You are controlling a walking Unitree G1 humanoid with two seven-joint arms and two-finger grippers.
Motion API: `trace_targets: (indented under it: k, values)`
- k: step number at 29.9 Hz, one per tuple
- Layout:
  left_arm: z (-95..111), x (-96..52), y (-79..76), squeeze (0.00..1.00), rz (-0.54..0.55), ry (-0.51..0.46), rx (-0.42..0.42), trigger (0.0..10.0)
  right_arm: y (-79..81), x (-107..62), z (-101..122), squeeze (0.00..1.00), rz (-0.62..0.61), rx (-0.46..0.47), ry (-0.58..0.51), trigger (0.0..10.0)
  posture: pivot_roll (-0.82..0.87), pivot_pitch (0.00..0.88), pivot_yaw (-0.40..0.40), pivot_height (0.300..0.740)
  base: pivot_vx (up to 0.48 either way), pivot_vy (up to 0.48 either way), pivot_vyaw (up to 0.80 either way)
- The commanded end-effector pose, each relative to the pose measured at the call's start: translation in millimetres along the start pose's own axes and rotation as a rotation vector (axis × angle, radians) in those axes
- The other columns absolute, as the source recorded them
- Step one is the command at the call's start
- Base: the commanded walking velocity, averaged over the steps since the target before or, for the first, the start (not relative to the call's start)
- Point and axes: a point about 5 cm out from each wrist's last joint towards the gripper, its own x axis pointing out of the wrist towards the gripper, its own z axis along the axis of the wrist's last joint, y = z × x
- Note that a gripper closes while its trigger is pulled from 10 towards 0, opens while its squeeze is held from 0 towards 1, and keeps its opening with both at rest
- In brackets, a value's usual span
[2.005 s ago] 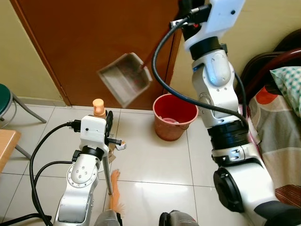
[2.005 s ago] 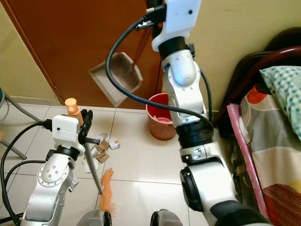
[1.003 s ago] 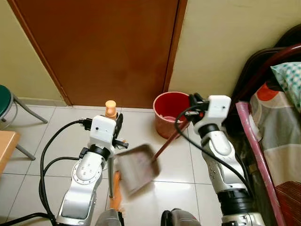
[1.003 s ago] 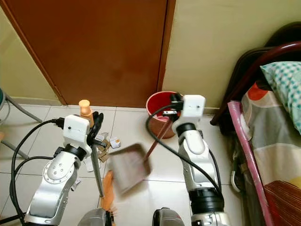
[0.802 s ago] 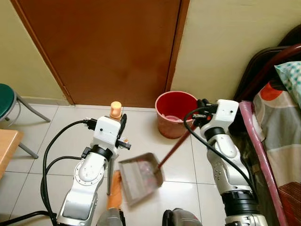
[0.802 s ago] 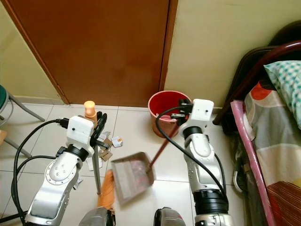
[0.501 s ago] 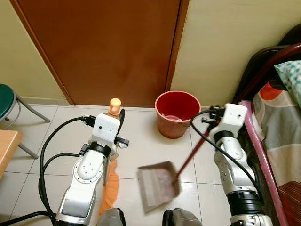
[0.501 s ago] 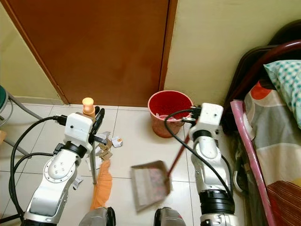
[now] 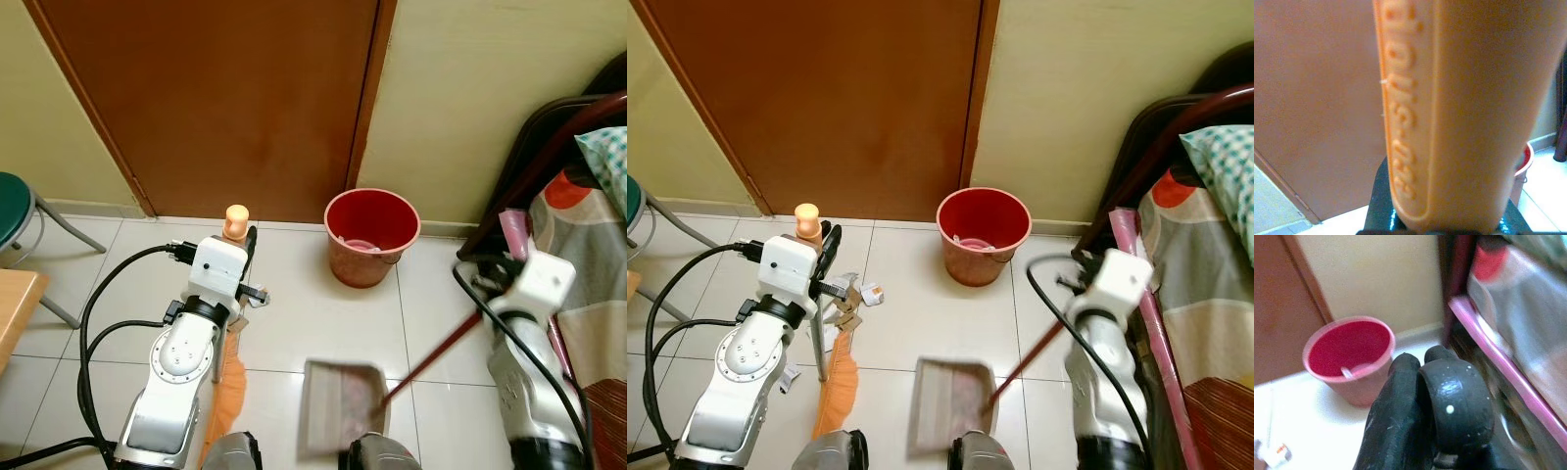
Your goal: Sweep floor
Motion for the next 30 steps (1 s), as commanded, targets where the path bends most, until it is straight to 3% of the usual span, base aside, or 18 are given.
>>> trace_targets:
  k: [1,6,8,12,19,21,30]
  values:
    - [2.4,1.0,-0.7,0.0,-0.007,-0.018,0.002,10.0,-10.5,-5.4,7.0,0.0,-0.029,-0.017,-0.006,10.0,-0.01,0.14,-0.034,0.74,0.0,0.0,0.0]
    - [2.1,3.4,-1.0,0.0,-0.003,-0.015,-0.01,10.0,-30.9,-18.7,6.3,0.0,-0.069,-0.065,0.043,10.0,-0.02,0.139,-0.034,0.74,0.0,0.0,0.0]
    - [2.1,3.4,-1.0,0.0,-0.002,-0.014,-0.011,10.0,-32.2,-20.2,6.3,0.0,-0.07,-0.064,0.05,10.0,-0.02,0.139,-0.034,0.74,0.0,0.0,0.0]
    - [0.5,1.6,1.9,0.0,0.004,-0.009,-0.009,10.0,-43.4,-47.0,-1.5,0.0,-0.067,-0.071,0.225,10.0,-0.03,0.14,-0.045,0.74,0.0,0.0,0.0]
    - [-1.0,1.5,3.6,0.0,0.014,-0.002,-0.016,10.0,-44.6,-65.5,2.3,0.0,-0.002,-0.116,0.335,10.0,-0.05,0.142,-0.044,0.74,0.0,0.0,0.0]
    - [-0.1,3.0,1.4,0.0,0.007,-0.004,-0.02,10.0,-40.3,-70.6,8.7,0.0,0.069,-0.18,0.409,10.0,-0.05,0.143,-0.041,0.74,0.0,0.0,0.0]
    - [-1.8,2.4,4.6,0.0,0.013,0.005,-0.021,10.0,-31.1,-69.4,14.5,0.0,0.207,-0.222,0.504,10.0,-0.05,0.143,-0.043,0.74,0.0,0.0,0.0]
